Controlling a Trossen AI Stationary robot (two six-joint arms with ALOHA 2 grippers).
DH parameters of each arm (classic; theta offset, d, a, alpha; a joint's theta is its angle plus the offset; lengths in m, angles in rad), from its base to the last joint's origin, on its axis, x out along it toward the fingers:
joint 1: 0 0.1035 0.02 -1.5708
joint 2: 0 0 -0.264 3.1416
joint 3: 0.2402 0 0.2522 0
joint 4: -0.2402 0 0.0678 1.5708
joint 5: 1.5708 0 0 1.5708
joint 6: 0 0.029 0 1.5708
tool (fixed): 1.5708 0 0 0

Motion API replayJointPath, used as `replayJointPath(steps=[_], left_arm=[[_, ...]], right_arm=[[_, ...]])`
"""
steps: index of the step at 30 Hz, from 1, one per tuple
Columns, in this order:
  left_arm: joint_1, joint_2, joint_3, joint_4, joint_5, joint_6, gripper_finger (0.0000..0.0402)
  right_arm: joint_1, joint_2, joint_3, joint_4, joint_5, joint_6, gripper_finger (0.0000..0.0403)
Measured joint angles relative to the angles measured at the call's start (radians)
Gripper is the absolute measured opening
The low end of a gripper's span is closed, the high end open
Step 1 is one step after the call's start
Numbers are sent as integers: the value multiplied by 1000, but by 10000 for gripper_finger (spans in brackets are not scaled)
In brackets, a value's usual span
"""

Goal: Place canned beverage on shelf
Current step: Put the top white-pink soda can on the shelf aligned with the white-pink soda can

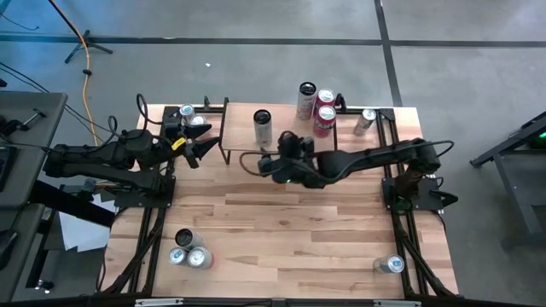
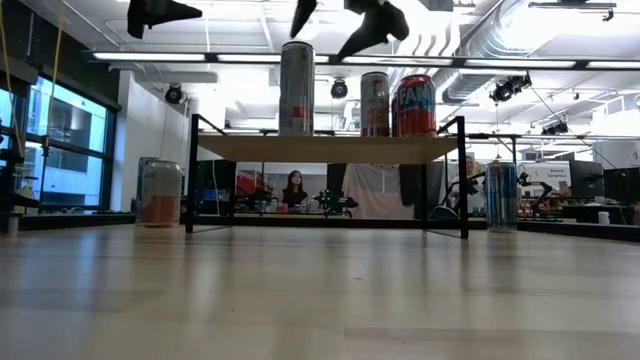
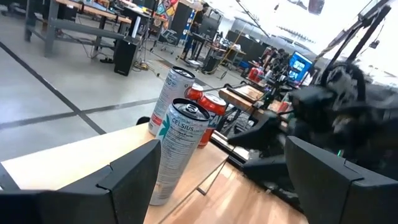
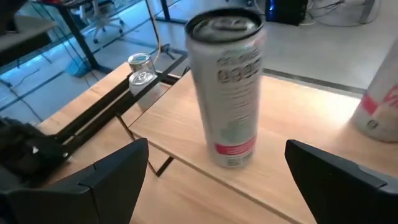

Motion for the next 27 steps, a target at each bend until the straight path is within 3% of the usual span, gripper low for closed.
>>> replayJointPath(steps=[4, 16, 27], left_arm=[[0, 0, 0, 1, 0, -11, 303], [0, 0, 0, 3, 42, -110, 303], [0, 0, 0, 3, 54, -102, 303]], right_arm=[[-3, 72, 28, 58, 12, -7, 364], [-34, 234, 221, 36, 243, -85, 364], [-102, 241, 217, 99, 209, -60, 364]])
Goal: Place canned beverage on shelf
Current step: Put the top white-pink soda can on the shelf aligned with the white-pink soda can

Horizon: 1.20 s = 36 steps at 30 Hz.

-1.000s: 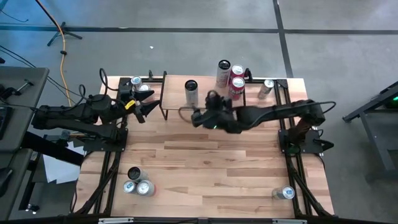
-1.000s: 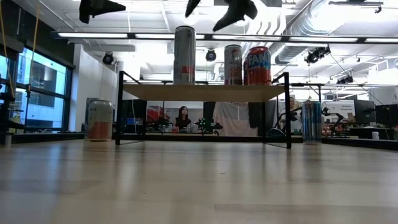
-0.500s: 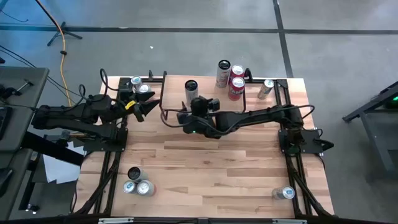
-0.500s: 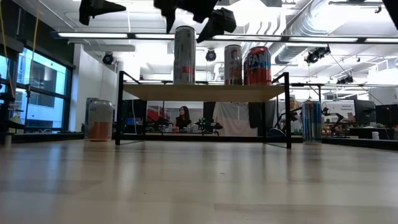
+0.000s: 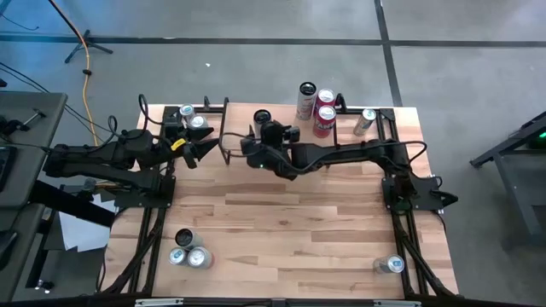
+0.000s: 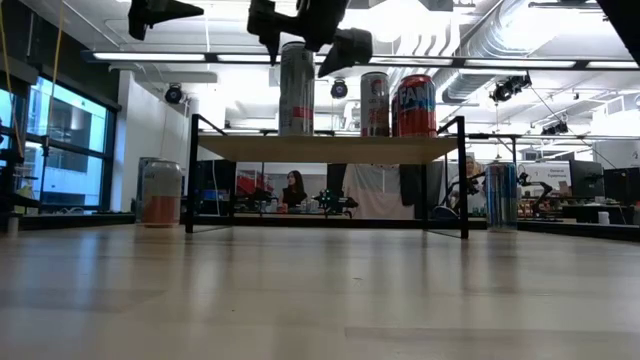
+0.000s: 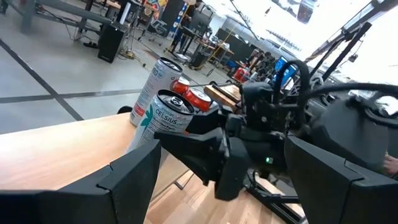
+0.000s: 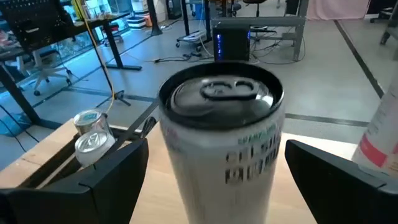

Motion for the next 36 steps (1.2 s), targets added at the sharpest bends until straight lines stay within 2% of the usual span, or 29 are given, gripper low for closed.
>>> replayJointPath(steps=[6, 12, 15, 19, 23, 25, 31, 36], left_arm=[[0, 0, 0, -3, 8, 2, 303], [0, 0, 0, -5, 26, 4, 303], [0, 0, 0, -6, 26, 4, 303], [0, -4, 0, -8, 26, 4, 303], [0, -9, 1, -7, 26, 4, 303], [0, -12, 1, -10, 26, 4, 303], [-1, -15, 1, -9, 34, 0, 303], [-1, -19, 1, -8, 63, 0, 303]], right_arm=[[-33, 0, 0, 24, -73, 0, 364], [-53, 0, 0, 24, -78, -32, 355], [-60, 0, 0, 23, -103, -61, 320], [-65, -1, 0, 24, -146, -109, 242], [-72, -14, 0, 27, -216, -257, 234], [-80, -25, 0, 18, -271, -346, 234], [-133, -75, -21, 17, -521, -545, 234], [-201, -181, -175, 157, -773, -606, 234]])
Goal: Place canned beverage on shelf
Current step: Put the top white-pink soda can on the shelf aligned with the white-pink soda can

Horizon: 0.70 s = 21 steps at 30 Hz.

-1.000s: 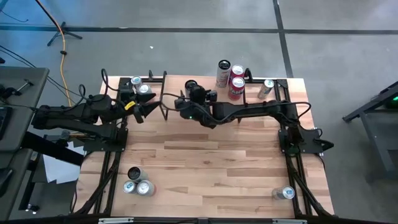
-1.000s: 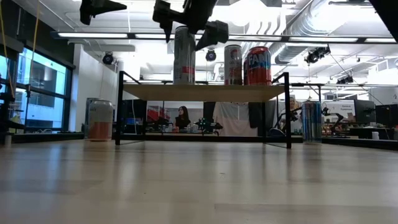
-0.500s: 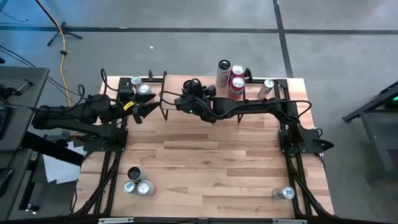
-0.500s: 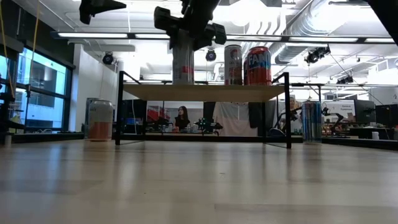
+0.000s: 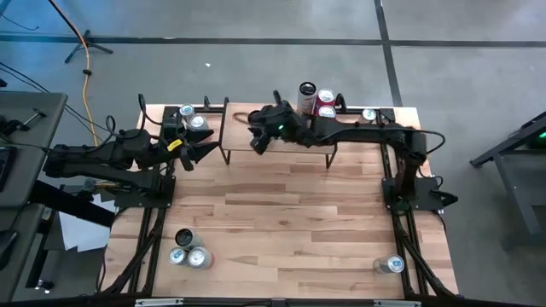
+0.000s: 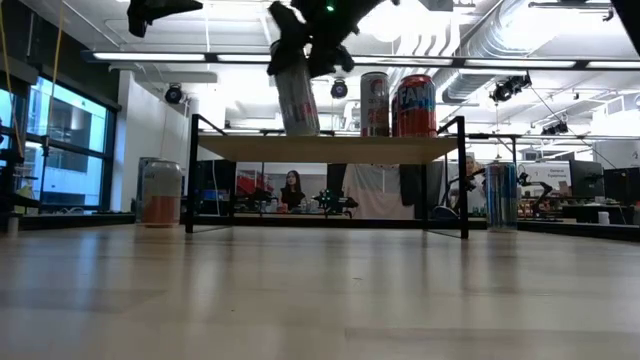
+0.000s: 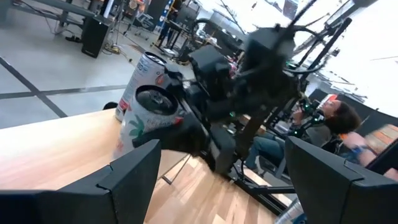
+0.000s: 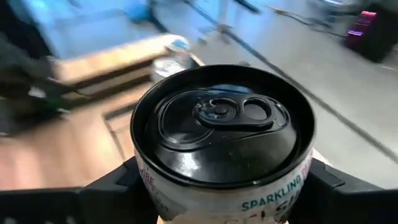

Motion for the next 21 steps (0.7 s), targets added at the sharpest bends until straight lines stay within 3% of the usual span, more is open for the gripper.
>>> replayJointPath(steps=[4, 7, 16, 21], left_arm=[[0, 0, 0, 1, 3, 0, 303], [0, 2, 0, 1, 3, 8, 303], [1, 2, 0, 3, 3, 8, 303], [1, 2, 0, 4, -10, 8, 303]], right_arm=[[-52, -105, -209, 252, -259, 18, 234], [-76, -145, -330, 392, -354, 53, 234], [-100, -153, -320, 384, -379, -32, 234], [-99, -155, -289, 293, -391, -82, 234]])
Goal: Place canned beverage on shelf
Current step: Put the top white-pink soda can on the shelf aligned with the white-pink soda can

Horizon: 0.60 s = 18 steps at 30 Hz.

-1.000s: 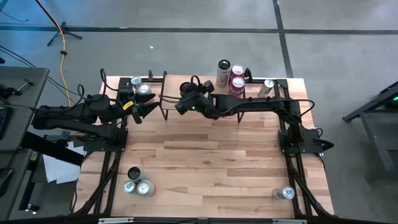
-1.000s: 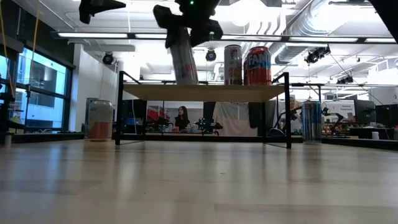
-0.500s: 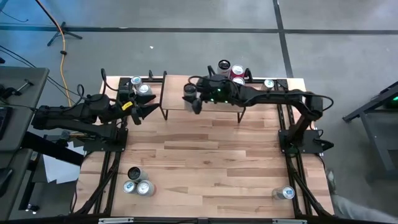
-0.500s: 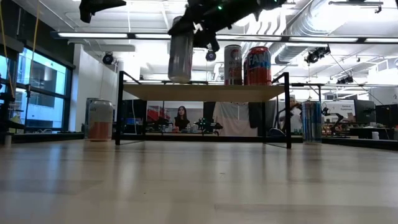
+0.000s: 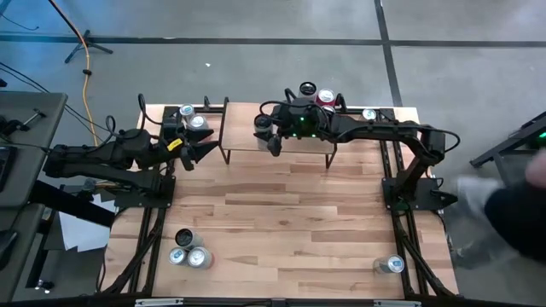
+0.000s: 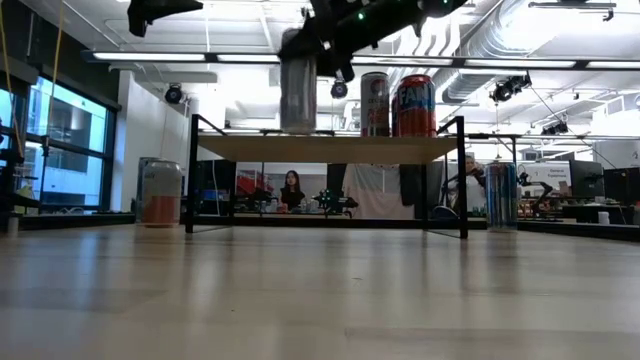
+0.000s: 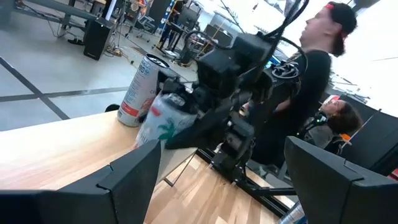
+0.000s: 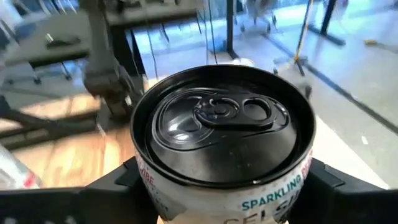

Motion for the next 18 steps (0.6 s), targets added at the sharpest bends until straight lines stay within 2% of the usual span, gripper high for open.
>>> replayJointPath(steps=[3, 10, 18], left_arm=[[0, 0, 0, 4, 0, 0, 303], [0, 0, 0, 4, -2, 0, 303], [0, 0, 0, 4, -3, 1, 303]], right_arm=[[0, 2, -1, -16, 6, -1, 243], [0, 0, 1, -32, 13, -26, 334], [0, 0, 1, -37, 51, -46, 348]])
